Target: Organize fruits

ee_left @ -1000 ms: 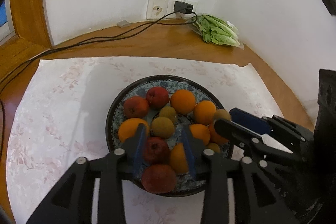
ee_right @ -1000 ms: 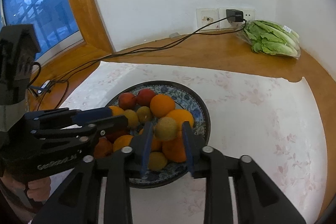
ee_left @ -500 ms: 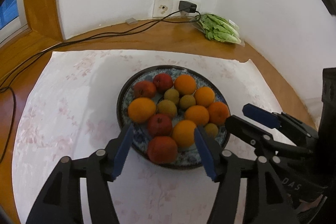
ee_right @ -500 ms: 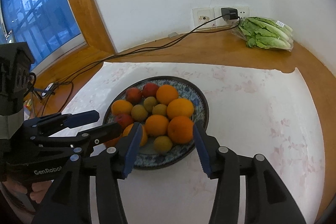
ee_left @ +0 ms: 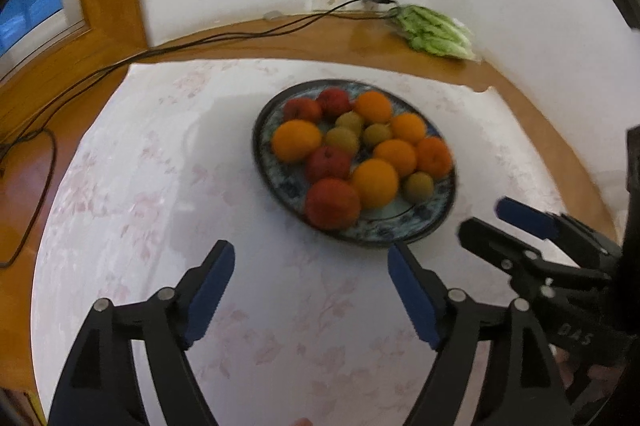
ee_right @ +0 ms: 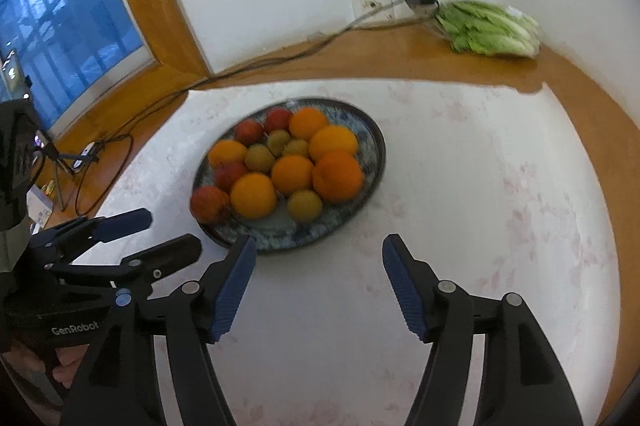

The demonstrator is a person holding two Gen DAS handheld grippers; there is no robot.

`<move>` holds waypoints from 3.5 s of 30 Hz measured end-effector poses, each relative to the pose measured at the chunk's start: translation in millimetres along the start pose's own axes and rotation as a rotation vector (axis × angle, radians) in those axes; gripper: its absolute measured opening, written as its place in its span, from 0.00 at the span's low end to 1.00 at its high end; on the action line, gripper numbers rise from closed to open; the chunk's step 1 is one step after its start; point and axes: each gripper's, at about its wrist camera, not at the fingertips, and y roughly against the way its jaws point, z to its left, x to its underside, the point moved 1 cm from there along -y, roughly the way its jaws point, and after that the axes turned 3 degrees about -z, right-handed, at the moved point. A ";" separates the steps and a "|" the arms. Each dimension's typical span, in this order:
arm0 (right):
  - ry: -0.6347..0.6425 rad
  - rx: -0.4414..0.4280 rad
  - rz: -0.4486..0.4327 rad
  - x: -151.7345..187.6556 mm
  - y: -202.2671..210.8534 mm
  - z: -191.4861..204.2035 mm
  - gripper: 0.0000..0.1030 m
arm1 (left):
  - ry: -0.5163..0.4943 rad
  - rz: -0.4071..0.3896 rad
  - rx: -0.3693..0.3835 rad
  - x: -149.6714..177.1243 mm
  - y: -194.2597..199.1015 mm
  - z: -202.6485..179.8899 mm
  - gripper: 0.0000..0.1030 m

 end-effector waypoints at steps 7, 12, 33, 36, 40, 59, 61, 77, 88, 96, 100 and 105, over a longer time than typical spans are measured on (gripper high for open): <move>-0.026 0.057 0.049 14.5 -12.1 -9.8 0.66 | 0.005 0.033 -0.056 7.2 -14.4 2.9 0.81; -0.011 0.071 0.052 20.4 -16.4 -7.9 0.67 | -0.005 0.054 -0.066 11.9 -22.5 1.5 0.81; 0.017 0.109 0.020 24.4 -17.9 -1.7 0.68 | -0.021 0.055 -0.064 12.9 -24.7 -0.7 0.84; 0.016 0.108 0.020 24.3 -17.6 -2.0 0.68 | -0.022 0.055 -0.064 13.3 -24.5 -0.8 0.84; 0.017 0.109 0.020 24.3 -17.6 -1.9 0.68 | -0.022 0.055 -0.064 13.5 -24.4 -1.1 0.84; 0.016 0.108 0.019 24.3 -17.7 -2.1 0.68 | -0.022 0.055 -0.065 13.7 -24.6 -1.4 0.84; 0.016 0.108 0.019 24.3 -17.7 -2.1 0.68 | -0.022 0.055 -0.065 13.7 -24.6 -1.4 0.84; 0.016 0.108 0.019 24.4 -17.7 -2.1 0.68 | -0.022 0.055 -0.065 13.9 -24.8 -1.7 0.84; 0.016 0.107 0.018 24.5 -17.6 -2.1 0.68 | -0.023 0.054 -0.066 14.0 -24.9 -1.8 0.83; 0.016 0.107 0.018 24.5 -17.4 -2.2 0.68 | -0.023 0.054 -0.067 14.1 -24.9 -1.9 0.83; 0.016 0.107 0.018 24.5 -17.4 -2.4 0.68 | -0.024 0.054 -0.068 14.2 -24.9 -1.9 0.83; 0.016 0.107 0.017 24.7 -17.4 -2.4 0.68 | -0.024 0.054 -0.068 14.4 -25.0 -2.0 0.83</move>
